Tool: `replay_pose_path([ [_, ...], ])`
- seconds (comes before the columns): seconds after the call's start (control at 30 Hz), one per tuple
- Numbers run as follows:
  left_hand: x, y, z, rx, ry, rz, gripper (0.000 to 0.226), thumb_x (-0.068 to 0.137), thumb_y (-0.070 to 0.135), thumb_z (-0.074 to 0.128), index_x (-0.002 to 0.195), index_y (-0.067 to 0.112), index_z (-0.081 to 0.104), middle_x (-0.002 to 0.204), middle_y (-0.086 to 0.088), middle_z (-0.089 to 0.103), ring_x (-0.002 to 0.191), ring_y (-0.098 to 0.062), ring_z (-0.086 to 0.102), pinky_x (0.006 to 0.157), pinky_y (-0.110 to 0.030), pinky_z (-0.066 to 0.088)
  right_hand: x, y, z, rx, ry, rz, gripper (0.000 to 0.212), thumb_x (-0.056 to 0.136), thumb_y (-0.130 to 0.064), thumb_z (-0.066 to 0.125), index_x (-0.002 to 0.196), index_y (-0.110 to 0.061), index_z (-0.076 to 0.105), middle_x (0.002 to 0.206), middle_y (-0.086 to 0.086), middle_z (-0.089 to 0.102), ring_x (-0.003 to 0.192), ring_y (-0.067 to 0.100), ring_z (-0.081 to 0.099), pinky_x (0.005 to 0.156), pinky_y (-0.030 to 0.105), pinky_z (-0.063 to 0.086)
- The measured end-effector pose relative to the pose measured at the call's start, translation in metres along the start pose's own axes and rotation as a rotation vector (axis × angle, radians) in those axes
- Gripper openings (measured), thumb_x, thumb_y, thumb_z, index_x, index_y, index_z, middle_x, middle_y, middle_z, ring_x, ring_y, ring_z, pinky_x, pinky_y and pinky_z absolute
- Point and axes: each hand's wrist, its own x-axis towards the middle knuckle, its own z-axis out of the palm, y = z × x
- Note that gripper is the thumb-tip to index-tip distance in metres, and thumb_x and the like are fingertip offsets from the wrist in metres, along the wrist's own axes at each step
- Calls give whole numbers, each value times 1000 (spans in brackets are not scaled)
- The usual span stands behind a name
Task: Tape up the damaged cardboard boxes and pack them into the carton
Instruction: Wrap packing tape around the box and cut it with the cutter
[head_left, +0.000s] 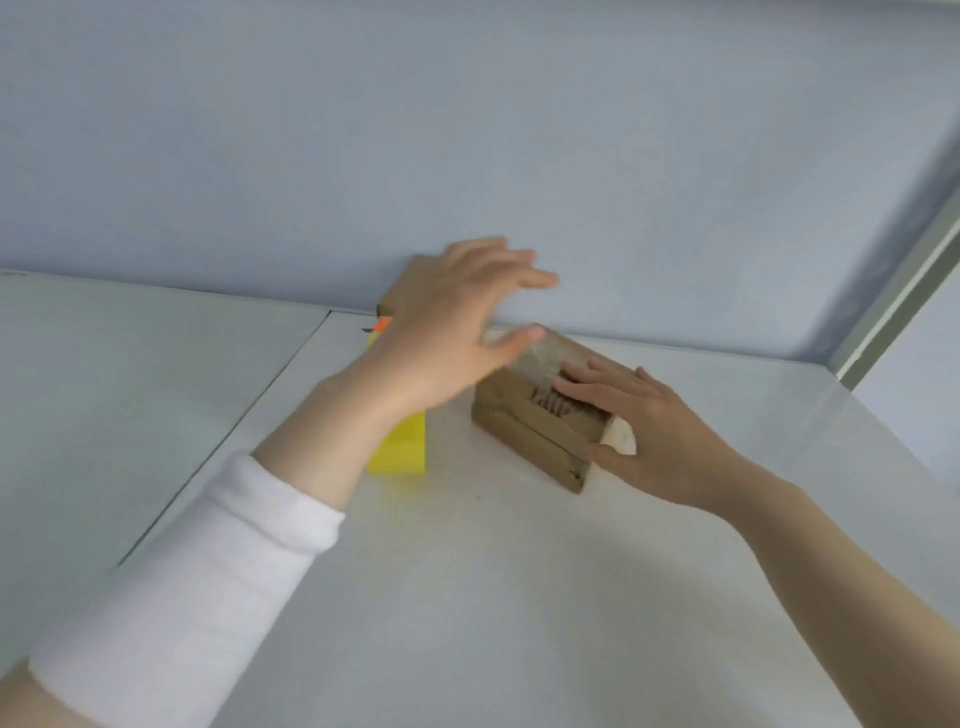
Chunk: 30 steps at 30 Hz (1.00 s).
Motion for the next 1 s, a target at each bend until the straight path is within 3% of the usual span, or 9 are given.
replay_pose_path([
  [0.1, 0, 23, 39, 30, -418, -92, 60, 85, 53, 55, 139, 32, 42, 154, 9, 24, 144, -7, 9, 117, -30, 9, -30, 17, -20, 199, 6, -59, 65, 84, 11, 51, 125, -39, 45, 135, -25, 41, 134, -3, 30, 109, 8, 19],
  [0.2, -9, 26, 64, 33, -623, -179, 64, 90, 53, 43, 147, 29, 24, 158, 8, 7, 145, -5, -1, 118, -31, -5, -54, 34, -27, 216, 1, -21, 58, 89, 9, 51, 127, -35, 46, 137, -22, 42, 132, -4, 33, 108, 7, 20],
  [0.3, -14, 28, 63, 47, -667, -169, 77, 84, 61, 39, 149, 26, 18, 158, 8, 3, 144, -3, -5, 117, -34, -9, -64, 39, -22, 270, 103, 27, 43, 90, -20, 57, 131, -29, 49, 139, -22, 41, 135, -5, 30, 108, 7, 20],
  [0.4, -17, 35, 60, 89, -667, -165, 83, 77, 66, 41, 148, 27, 21, 157, 8, 6, 144, -3, -3, 115, -35, -9, -54, 32, -14, 316, 185, -8, 52, 83, -44, 52, 133, -27, 50, 143, -22, 36, 138, -6, 20, 105, 2, 15],
  [0.63, -38, 44, 76, 243, -517, -119, 60, 95, 46, 30, 148, 25, 11, 157, 7, 2, 132, 9, -10, 110, -25, -17, -37, 24, 15, 327, 262, -122, 44, 93, -12, 53, 135, -7, 42, 143, -2, 38, 140, 19, 25, 113, 25, 24],
  [0.77, -36, 48, 65, 94, -608, -122, 57, 95, 45, 27, 147, 23, 18, 157, 7, 9, 135, 8, -4, 114, -23, -10, -45, 20, 3, 150, 277, -124, 37, 92, -23, 57, 128, -15, 56, 134, -3, 55, 126, 17, 48, 99, 32, 43],
  [0.87, -24, 54, 45, -333, -542, -375, 65, 88, 63, 23, 143, 31, 34, 152, 15, 26, 136, 8, 17, 115, -20, 12, -43, 13, -21, 113, 239, 10, 43, 94, -47, 41, 109, -19, 68, 110, 3, 69, 101, 21, 59, 83, 38, 49],
  [0.93, -8, 54, 48, -339, -409, -454, 55, 96, 53, 24, 146, 29, 28, 155, 13, 19, 140, 2, 11, 115, -21, 10, -29, 11, -33, 149, 217, 104, 52, 98, -49, 26, 122, -17, 59, 122, 7, 63, 119, 22, 52, 96, 39, 41],
  [1.0, 3, 60, 60, -67, -490, -418, 51, 102, 36, 24, 150, 23, 12, 158, 5, 4, 145, -9, -3, 118, -32, 0, -14, 4, -32, 49, 108, 96, 50, 101, -39, 21, 144, -16, 33, 151, 2, 33, 143, 14, 19, 111, 34, 20],
])
